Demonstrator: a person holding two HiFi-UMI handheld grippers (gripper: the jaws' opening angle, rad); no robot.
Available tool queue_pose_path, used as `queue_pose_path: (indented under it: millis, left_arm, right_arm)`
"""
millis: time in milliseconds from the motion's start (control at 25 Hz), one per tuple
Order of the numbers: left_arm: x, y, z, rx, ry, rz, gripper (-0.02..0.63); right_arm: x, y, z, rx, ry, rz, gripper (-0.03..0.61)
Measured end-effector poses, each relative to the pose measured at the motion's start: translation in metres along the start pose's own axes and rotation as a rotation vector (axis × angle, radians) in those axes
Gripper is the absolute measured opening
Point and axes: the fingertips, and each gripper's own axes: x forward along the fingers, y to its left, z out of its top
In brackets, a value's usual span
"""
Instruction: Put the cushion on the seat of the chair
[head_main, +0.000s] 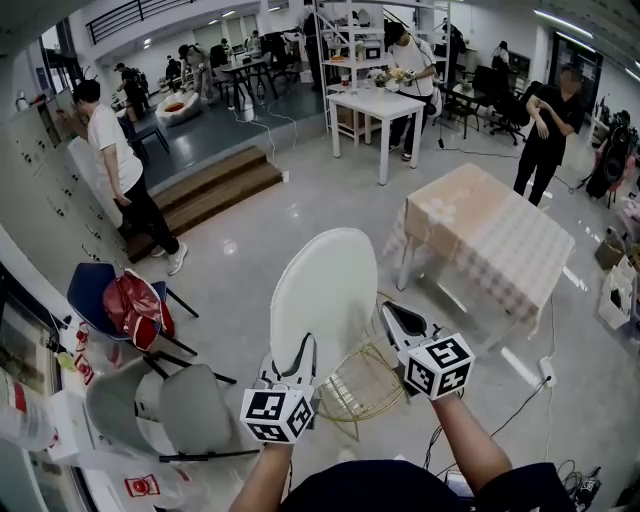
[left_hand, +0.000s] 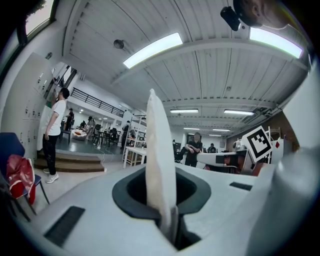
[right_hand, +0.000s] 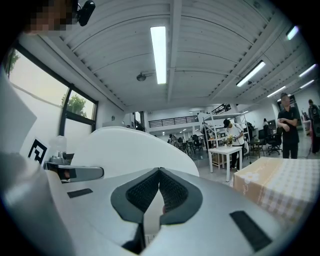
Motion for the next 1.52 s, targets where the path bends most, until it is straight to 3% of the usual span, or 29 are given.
queue_pose_path:
  millis: [960, 1520]
  left_arm:
    - [0.005, 0.014, -0.019, -0.044, -0.003, -0.091, 0.052]
    - [0.041, 0.008, -0.034, -0.056, 0.034, -0.084, 0.052]
  right_arm:
    - [0.012, 0.012, -0.011, -0.028, 0.021, -0.067, 0.02]
    - [0.02, -0.028, -0.03, 0.002, 0.067, -0.079, 0.02]
